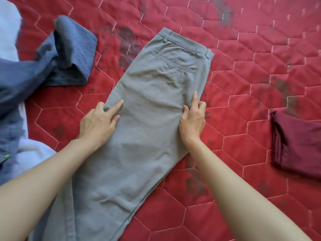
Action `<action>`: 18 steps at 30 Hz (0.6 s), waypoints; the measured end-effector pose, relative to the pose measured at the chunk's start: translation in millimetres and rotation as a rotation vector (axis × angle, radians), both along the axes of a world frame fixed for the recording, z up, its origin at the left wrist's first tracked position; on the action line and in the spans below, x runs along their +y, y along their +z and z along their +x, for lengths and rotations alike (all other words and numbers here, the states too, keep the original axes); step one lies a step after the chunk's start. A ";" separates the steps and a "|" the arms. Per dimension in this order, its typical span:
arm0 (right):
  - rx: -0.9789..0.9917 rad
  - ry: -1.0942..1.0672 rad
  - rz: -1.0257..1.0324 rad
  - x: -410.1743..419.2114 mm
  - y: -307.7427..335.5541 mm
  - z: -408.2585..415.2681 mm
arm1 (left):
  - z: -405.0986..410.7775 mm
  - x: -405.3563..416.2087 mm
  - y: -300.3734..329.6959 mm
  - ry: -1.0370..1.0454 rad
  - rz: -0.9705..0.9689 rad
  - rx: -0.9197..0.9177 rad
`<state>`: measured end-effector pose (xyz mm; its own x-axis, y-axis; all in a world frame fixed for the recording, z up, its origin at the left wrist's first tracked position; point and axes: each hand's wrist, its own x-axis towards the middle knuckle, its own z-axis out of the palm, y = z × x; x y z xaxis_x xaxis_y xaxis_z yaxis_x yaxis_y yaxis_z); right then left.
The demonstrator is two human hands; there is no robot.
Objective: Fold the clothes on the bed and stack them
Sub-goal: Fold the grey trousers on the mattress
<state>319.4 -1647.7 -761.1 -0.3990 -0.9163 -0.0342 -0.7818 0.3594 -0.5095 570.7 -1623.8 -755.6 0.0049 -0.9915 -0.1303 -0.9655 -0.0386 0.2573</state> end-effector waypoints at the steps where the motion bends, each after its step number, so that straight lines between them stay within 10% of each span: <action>1: -0.028 0.005 -0.020 -2.9 -1.0 -5.0 | -3.9 2.1 2.3 -0.008 -0.001 0.027; 10: 0.128 0.229 -0.031 -132.7 20.7 -104.7 | -105.4 -46.6 8.9 -0.008 0.002 0.347; 18: 0.150 0.054 0.044 -119.6 19.9 -104.5 | -137.6 -62.5 9.5 0.035 -0.034 0.083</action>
